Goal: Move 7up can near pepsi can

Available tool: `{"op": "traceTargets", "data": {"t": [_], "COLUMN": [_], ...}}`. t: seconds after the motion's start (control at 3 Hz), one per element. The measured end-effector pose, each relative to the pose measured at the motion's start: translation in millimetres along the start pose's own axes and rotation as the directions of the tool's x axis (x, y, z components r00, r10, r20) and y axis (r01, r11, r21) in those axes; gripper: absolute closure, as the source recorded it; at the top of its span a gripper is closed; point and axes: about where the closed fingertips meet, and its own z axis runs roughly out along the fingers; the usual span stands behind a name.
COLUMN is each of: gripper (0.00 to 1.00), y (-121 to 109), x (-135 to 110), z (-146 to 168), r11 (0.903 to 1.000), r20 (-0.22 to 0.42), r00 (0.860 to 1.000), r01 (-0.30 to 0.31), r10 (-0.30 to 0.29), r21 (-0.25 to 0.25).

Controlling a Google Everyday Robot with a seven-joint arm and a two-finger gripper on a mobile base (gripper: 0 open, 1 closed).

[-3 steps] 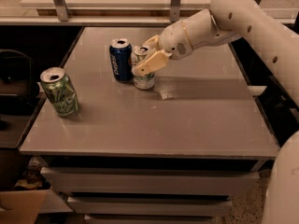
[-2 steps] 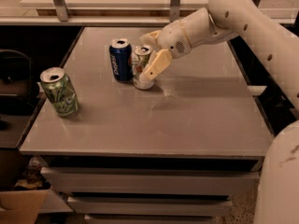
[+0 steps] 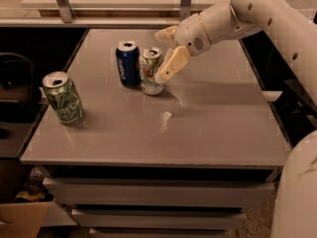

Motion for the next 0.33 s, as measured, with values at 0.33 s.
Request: {"op": "traceTargets", "data": {"t": [0.33], "gripper": [0.00], "y": [1.7], "x": [-3.1], "z": [-9.6], "r11": [1.0000], "r20": [-0.009], "r00": [1.000], "r01": [0.008], "r10": [-0.008], "r21": [0.004]}}
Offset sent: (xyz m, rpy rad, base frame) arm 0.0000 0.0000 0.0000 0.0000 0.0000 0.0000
